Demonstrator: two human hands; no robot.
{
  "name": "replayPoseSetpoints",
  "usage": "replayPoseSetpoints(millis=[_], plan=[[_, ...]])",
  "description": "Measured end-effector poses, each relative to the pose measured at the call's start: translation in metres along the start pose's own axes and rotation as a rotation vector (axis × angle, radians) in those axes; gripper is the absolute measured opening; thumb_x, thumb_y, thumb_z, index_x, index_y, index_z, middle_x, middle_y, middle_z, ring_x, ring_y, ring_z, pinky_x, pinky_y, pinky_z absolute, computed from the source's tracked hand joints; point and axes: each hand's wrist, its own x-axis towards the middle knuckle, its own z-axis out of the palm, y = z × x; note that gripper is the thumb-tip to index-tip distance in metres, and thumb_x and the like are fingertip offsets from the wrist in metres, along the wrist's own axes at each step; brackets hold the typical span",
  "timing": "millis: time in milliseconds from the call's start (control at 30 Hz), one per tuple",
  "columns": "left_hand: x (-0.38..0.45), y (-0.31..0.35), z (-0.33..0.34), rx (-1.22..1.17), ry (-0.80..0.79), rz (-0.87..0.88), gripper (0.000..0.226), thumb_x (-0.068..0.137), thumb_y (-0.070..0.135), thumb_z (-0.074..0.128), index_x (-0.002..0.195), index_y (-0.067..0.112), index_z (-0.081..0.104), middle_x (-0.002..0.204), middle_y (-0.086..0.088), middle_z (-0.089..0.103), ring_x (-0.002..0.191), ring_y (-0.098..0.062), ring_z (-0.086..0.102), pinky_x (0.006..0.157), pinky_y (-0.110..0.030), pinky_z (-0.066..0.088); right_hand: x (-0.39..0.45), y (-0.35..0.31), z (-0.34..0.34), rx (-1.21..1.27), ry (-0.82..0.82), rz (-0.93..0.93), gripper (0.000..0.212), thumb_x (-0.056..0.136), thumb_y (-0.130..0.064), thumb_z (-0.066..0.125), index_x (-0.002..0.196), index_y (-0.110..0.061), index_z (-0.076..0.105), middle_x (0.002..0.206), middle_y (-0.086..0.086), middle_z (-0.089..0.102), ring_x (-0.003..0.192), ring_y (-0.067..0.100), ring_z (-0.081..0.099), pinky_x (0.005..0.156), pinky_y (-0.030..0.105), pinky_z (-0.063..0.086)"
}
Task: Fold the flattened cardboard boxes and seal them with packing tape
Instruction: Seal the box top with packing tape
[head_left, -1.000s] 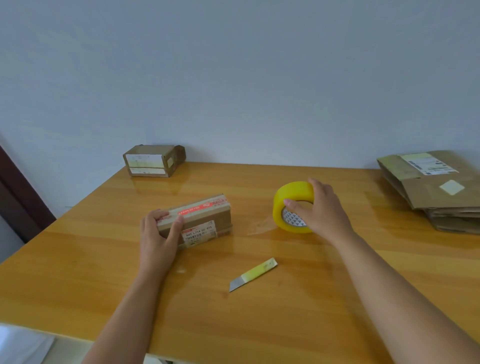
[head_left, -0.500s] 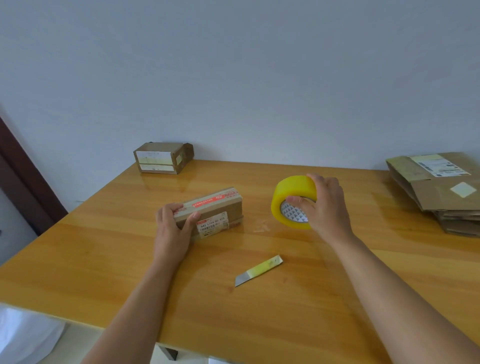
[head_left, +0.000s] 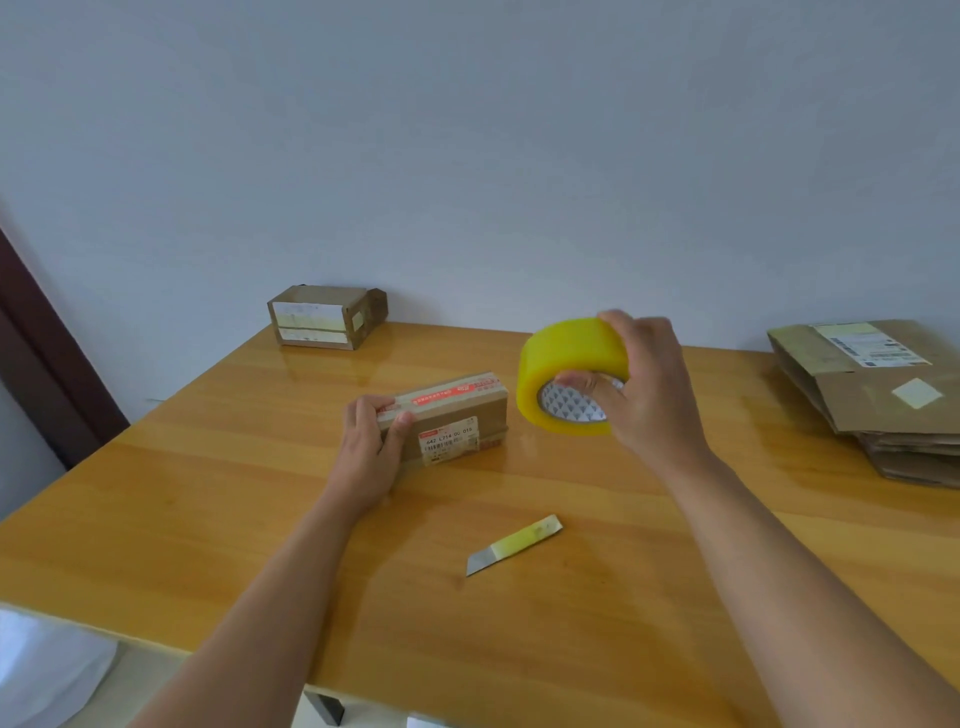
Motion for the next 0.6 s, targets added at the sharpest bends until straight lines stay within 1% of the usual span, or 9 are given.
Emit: replayPoseSetpoints(millis=[33, 100, 167, 233, 333, 433, 500, 533, 600], plan=[[0.002, 0.003, 0.004, -0.011, -0.006, 0.008, 0.041, 0.103, 0.045, 0.035, 0.127, 0.012, 0.041, 0.128, -0.001, 0.037, 0.110, -0.014, 0.044, 0.084, -0.023, 0.039, 0.006, -0.004, -0.006, 0.017, 0.029, -0.002, 0.071, 0.081, -0.062, 0.064, 0.130, -0.011, 0.053, 0.112, 0.013, 0.049, 0.103, 0.025, 0.049, 0.080, 0.031, 0.039], [0.005, 0.009, 0.013, -0.047, -0.013, 0.023, 0.033, 0.106, 0.039, 0.031, 0.122, 0.013, 0.044, 0.125, -0.003, 0.039, 0.107, -0.013, 0.044, 0.076, -0.014, 0.036, 0.017, -0.012, -0.019, 0.053, 0.059, -0.011, 0.069, 0.081, -0.057, 0.068, 0.132, -0.013, 0.053, 0.113, 0.008, 0.047, 0.104, 0.021, 0.047, 0.082, 0.027, 0.037], [0.007, 0.016, 0.023, -0.088, -0.017, 0.036, 0.027, 0.107, 0.034, 0.030, 0.118, 0.015, 0.046, 0.120, -0.003, 0.041, 0.101, -0.011, 0.046, 0.071, -0.011, 0.035, 0.025, -0.017, -0.028, 0.095, 0.061, -0.011, 0.070, 0.080, -0.059, 0.067, 0.133, -0.014, 0.052, 0.113, 0.000, 0.043, 0.104, 0.015, 0.044, 0.080, 0.019, 0.036], [0.009, 0.024, 0.034, -0.125, -0.035, 0.048, 0.023, 0.108, 0.031, 0.031, 0.115, 0.016, 0.047, 0.117, -0.002, 0.042, 0.095, -0.005, 0.046, 0.070, -0.010, 0.035, 0.030, -0.021, -0.032, 0.135, 0.060, 0.004, 0.074, 0.078, -0.063, 0.064, 0.134, -0.017, 0.051, 0.113, -0.003, 0.041, 0.102, 0.007, 0.042, 0.078, 0.006, 0.033], [0.013, 0.037, 0.053, -0.190, -0.087, 0.082, 0.019, 0.108, 0.025, 0.033, 0.113, 0.016, 0.048, 0.115, -0.002, 0.044, 0.095, 0.006, 0.045, 0.074, -0.004, 0.035, 0.034, -0.021, -0.033, 0.207, 0.073, 0.039, 0.073, 0.077, -0.062, 0.064, 0.135, -0.020, 0.051, 0.115, -0.005, 0.043, 0.100, 0.002, 0.042, 0.080, 0.000, 0.033], [0.017, 0.046, 0.071, -0.255, -0.160, 0.133, 0.024, 0.107, 0.028, 0.031, 0.113, 0.014, 0.050, 0.111, -0.001, 0.047, 0.098, 0.007, 0.046, 0.082, -0.007, 0.034, 0.037, -0.018, -0.030, 0.284, 0.089, 0.089, 0.068, 0.078, -0.058, 0.066, 0.134, -0.022, 0.050, 0.119, -0.005, 0.047, 0.105, 0.006, 0.047, 0.083, 0.005, 0.037], [0.017, 0.051, 0.081, -0.300, -0.216, 0.146, 0.024, 0.109, 0.027, 0.032, 0.115, 0.015, 0.052, 0.110, 0.004, 0.048, 0.101, 0.008, 0.046, 0.088, -0.009, 0.035, 0.038, -0.015, -0.026, 0.325, 0.094, 0.117, 0.069, 0.078, -0.060, 0.065, 0.133, -0.022, 0.049, 0.122, -0.001, 0.049, 0.108, 0.013, 0.051, 0.084, 0.015, 0.043], [0.017, 0.054, 0.085, -0.319, -0.235, 0.149, 0.023, 0.109, 0.026, 0.033, 0.116, 0.016, 0.053, 0.110, 0.007, 0.048, 0.101, 0.008, 0.046, 0.088, -0.008, 0.036, 0.038, -0.013, -0.023, 0.337, 0.096, 0.132, 0.070, 0.078, -0.062, 0.064, 0.133, -0.021, 0.049, 0.123, 0.001, 0.051, 0.108, 0.017, 0.052, 0.085, 0.020, 0.046], [0.017, 0.058, 0.090, -0.350, -0.244, 0.164, 0.020, 0.109, 0.024, 0.036, 0.114, 0.015, 0.053, 0.110, 0.007, 0.048, 0.100, 0.006, 0.047, 0.086, -0.007, 0.037, 0.038, -0.008, -0.016, 0.358, 0.097, 0.165, 0.073, 0.077, -0.066, 0.060, 0.133, -0.022, 0.048, 0.124, 0.003, 0.052, 0.109, 0.021, 0.054, 0.087, 0.030, 0.050]])
